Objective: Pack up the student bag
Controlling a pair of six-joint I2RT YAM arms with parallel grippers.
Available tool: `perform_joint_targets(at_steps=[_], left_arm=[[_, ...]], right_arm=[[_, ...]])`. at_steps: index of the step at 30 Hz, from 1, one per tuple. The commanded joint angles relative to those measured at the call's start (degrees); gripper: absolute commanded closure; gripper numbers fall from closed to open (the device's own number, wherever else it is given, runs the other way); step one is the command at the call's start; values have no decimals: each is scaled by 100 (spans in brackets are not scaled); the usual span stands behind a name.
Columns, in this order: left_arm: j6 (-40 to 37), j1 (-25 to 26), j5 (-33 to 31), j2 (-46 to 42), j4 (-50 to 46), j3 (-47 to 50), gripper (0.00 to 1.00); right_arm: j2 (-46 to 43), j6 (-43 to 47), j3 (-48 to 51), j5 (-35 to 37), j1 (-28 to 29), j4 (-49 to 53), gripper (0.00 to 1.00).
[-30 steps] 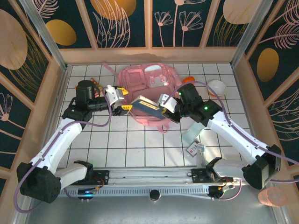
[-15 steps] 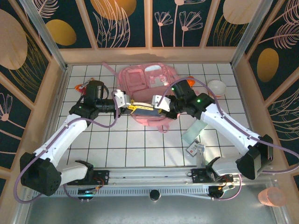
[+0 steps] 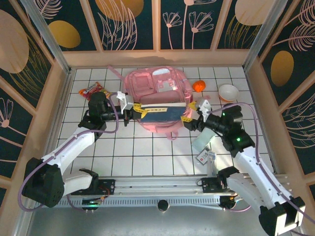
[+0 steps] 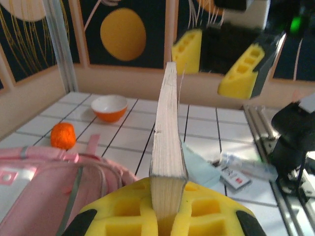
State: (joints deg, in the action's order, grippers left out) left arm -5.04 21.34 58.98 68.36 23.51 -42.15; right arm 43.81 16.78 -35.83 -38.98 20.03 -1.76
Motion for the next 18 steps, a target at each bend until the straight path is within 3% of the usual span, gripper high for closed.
perform_joint_targets(at_steps=[1, 9, 15, 18], left_arm=[[598, 4, 553, 14, 862, -153, 100], [933, 24, 1009, 169, 951, -404, 100], [1211, 45, 1159, 169, 1230, -433, 100], [985, 54, 1090, 128, 972, -466, 100]], right_arm=[[-143, -1481, 431, -770, -96, -1413, 33], [34, -2494, 853, -1321, -92, -3019, 33], [453, -2405, 634, -1832, -100, -2911, 36], [469, -2229, 524, -1896, -160, -2619, 35]])
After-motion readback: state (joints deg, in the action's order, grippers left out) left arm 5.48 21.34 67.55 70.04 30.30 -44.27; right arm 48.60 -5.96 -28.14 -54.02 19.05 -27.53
